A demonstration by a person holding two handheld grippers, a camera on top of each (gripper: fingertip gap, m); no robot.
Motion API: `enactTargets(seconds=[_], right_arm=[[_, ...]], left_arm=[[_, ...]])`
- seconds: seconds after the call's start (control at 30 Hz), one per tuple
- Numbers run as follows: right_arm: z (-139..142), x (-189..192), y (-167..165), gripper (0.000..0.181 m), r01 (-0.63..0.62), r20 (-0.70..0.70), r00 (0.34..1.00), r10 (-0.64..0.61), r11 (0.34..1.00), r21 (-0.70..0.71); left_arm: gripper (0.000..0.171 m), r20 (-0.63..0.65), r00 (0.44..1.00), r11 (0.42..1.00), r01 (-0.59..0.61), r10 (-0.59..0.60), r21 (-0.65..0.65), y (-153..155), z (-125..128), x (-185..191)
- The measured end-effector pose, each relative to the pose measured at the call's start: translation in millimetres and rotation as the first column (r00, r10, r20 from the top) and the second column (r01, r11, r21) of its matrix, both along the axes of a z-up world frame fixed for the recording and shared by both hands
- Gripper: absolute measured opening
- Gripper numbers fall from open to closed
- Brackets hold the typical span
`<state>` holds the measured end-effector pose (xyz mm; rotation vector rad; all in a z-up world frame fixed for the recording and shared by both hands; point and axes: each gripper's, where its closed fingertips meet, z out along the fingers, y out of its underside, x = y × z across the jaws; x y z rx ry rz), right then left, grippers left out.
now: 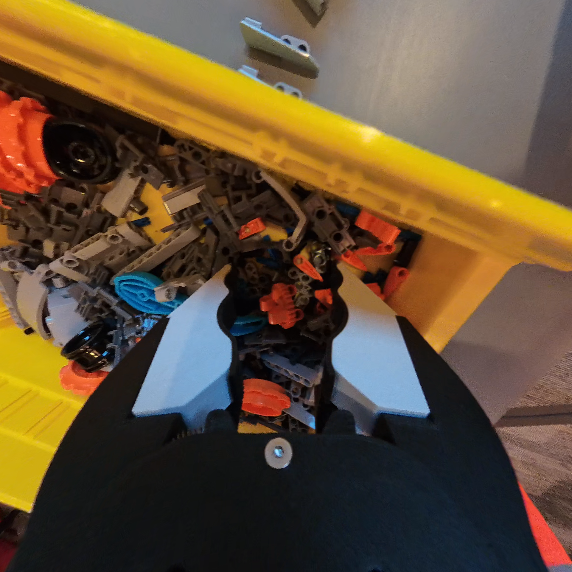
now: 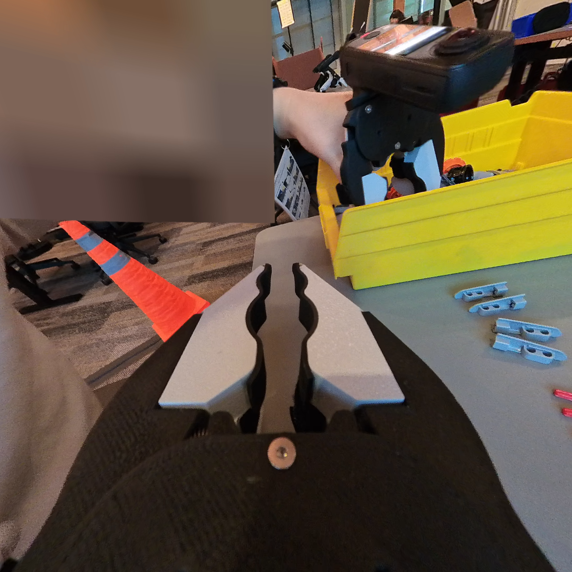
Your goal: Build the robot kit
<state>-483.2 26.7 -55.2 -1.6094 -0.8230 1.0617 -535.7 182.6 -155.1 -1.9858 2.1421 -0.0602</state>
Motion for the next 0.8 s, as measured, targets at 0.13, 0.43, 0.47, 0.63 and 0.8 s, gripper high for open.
enactTargets(seconds=[0.13,0.43,0.47,0.63,0.8], right_arm=[[2,1,2,0.013,0.002,-0.031,1.0,-0.003,1.0,-0.026],[5,-4,-1,0.013,-0.013,-0.044,0.999,0.011,0.999,-0.041],[4,-4,0,0.013,-0.013,-0.041,0.999,0.011,0.999,-0.049],[3,1,6,0.013,-0.004,-0.083,0.997,-0.006,0.994,-0.111],[4,3,9,0.013,-0.001,-0.109,0.994,-0.016,0.989,-0.147]], left_arm=[[0.032,0.0,0.999,0.999,-0.038,0.038,-0.005,14,1,-6],[0.0,0.012,0.994,0.993,-0.106,0.105,0.055,49,2,-15],[0.0,0.014,0.993,0.992,-0.114,0.114,0.048,50,1,-15],[0.021,0.027,0.988,0.988,-0.153,0.152,0.023,46,12,-15],[0.061,0.138,0.982,0.989,-0.121,0.131,-0.081,20,31,-14]])
